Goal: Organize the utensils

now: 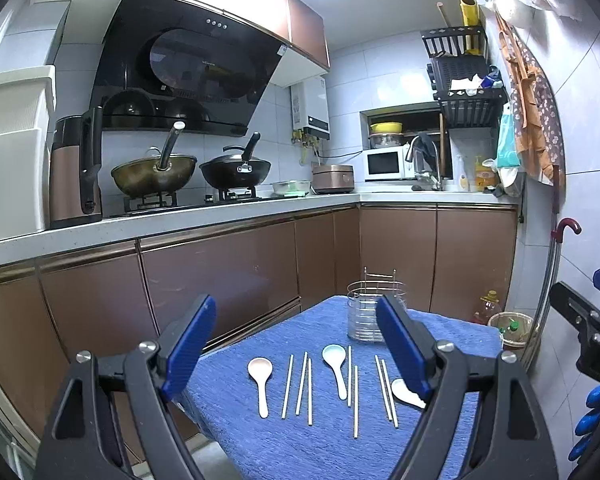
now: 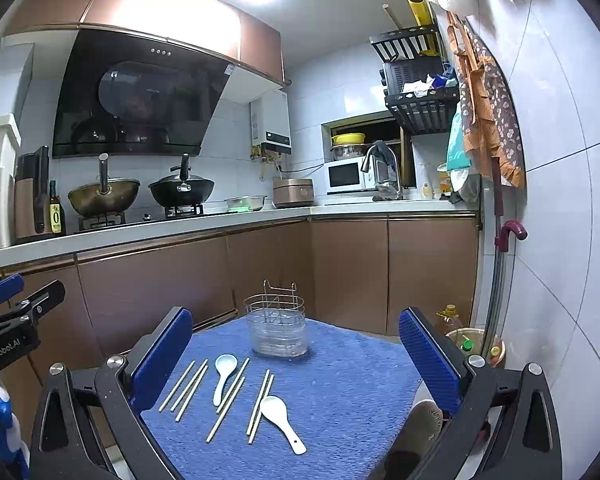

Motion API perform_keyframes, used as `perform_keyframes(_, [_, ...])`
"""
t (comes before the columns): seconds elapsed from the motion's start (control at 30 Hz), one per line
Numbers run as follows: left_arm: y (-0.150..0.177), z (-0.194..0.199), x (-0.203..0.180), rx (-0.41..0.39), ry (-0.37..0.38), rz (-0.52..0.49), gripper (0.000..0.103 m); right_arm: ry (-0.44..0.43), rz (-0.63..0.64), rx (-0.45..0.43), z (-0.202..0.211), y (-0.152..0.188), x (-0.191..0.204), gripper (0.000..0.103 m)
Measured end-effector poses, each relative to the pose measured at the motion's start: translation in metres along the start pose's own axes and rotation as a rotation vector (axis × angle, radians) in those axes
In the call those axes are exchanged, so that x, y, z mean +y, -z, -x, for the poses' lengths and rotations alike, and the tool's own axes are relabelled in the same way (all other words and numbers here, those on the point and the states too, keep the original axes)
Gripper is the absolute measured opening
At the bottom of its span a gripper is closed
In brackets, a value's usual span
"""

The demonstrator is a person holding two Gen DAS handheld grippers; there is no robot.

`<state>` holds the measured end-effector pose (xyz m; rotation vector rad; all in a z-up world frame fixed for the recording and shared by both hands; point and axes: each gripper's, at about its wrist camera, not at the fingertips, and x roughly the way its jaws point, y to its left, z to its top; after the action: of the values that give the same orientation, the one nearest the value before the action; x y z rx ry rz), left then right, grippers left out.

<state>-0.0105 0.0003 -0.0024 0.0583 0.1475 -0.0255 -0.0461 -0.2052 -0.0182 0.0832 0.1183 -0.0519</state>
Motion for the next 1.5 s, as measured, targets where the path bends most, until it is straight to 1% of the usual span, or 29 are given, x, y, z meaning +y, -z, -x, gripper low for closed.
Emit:
perform_keyframes(0.1, [-0.001,0.003,0.002,-0.020,-0.002,0.013,0.081,0.008,0.007,0.001,0.000,0.000,0.001,0.103])
perform_keyframes(0.4, [-0.002,0.009,-0.005,-0.071,-0.032,-0.016,0.081,0.034,0.019,-0.004,0.001,0.000,-0.001,0.103])
perform_keyframes(0.63, [-0.002,0.013,0.002,-0.110,-0.042,0.027,0.082,0.061,0.020,-0.022,0.004,0.001,-0.004,0.103])
perform_keyframes(0.83, [-0.003,0.010,0.005,-0.105,-0.040,0.053,0.082,0.067,0.020,-0.038,0.006,0.000,-0.005,0.103])
perform_keyframes(1.0, [-0.002,0.001,0.006,-0.085,-0.034,0.061,0.082,0.083,0.025,-0.043,0.006,0.001,-0.006,0.103])
perform_keyframes(1.17, [0.002,-0.007,0.004,-0.077,-0.070,0.042,0.082,0.087,0.035,-0.042,0.003,0.001,-0.007,0.103])
perform_keyframes(1.33, [0.002,-0.018,0.009,-0.065,-0.070,0.050,0.082,0.104,0.069,-0.019,-0.006,-0.001,0.000,0.103])
perform_keyframes(1.43, [0.006,-0.027,0.013,-0.037,-0.060,0.055,0.082,0.104,0.079,0.008,-0.014,-0.001,0.003,0.103])
perform_keyframes(1.5, [0.007,-0.033,0.015,-0.020,-0.067,0.052,0.082,0.102,0.084,0.025,-0.020,0.000,0.004,0.103])
